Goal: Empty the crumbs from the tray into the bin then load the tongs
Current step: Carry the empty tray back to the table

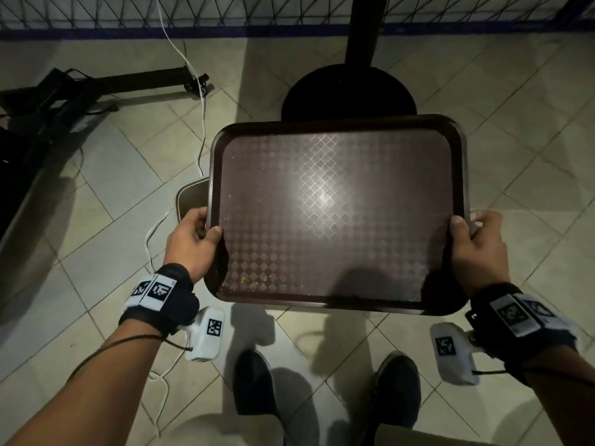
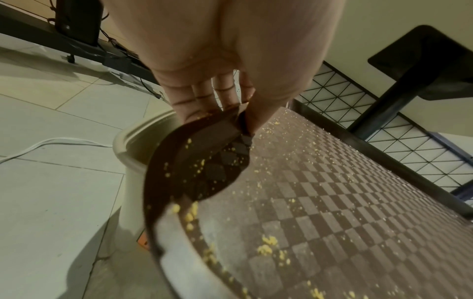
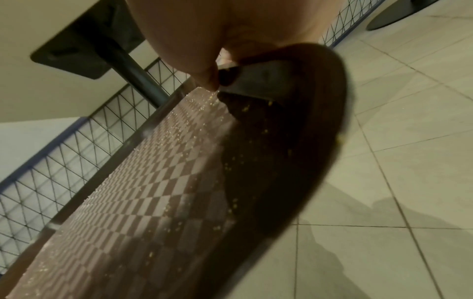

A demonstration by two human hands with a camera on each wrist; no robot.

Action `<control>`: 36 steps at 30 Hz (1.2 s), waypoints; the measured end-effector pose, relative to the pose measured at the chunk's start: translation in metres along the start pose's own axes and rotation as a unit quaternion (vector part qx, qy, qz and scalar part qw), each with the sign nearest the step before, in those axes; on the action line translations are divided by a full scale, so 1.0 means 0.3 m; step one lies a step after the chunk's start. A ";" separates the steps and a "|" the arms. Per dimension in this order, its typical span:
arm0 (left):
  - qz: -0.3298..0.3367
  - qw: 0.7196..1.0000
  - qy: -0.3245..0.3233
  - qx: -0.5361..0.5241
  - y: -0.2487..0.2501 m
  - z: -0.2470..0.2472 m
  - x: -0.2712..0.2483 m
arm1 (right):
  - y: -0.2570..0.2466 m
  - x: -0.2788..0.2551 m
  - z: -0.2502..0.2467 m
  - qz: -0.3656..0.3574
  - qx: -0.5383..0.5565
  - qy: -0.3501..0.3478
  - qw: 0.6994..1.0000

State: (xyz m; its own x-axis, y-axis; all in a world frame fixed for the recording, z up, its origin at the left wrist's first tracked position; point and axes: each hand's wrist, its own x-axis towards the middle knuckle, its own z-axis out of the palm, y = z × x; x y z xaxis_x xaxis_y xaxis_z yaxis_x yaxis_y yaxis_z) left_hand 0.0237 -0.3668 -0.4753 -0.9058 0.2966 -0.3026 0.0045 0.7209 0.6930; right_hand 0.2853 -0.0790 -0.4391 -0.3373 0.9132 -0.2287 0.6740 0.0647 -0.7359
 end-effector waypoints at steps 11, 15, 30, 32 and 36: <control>-0.039 0.998 -0.046 0.002 0.071 -0.069 -0.132 | 0.066 -0.033 -0.138 0.012 -0.096 -0.047 0.994; -0.053 0.997 -0.055 -0.001 0.161 -0.201 -0.237 | -0.046 -0.116 -0.277 0.014 -0.098 -0.072 0.992; -0.115 0.991 -0.066 -0.007 0.614 -0.803 -0.675 | -0.646 -0.490 -0.840 0.048 -0.118 -0.099 0.987; -0.112 0.992 -0.063 -0.011 0.666 -0.866 -0.714 | -0.710 -0.536 -0.896 0.048 -0.121 -0.091 0.987; -0.102 0.993 -0.059 -0.019 0.744 -0.981 -0.778 | -0.802 -0.626 -0.986 0.044 -0.129 -0.074 0.988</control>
State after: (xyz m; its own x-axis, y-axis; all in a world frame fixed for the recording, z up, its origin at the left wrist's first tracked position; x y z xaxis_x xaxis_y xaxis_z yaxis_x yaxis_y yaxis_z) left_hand 0.1115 -0.4597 -0.0574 -0.8303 0.2207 -0.5117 -0.1911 0.7498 0.6334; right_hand 0.3810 -0.1472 -0.0306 -0.3506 0.8518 -0.3893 0.8436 0.1068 -0.5262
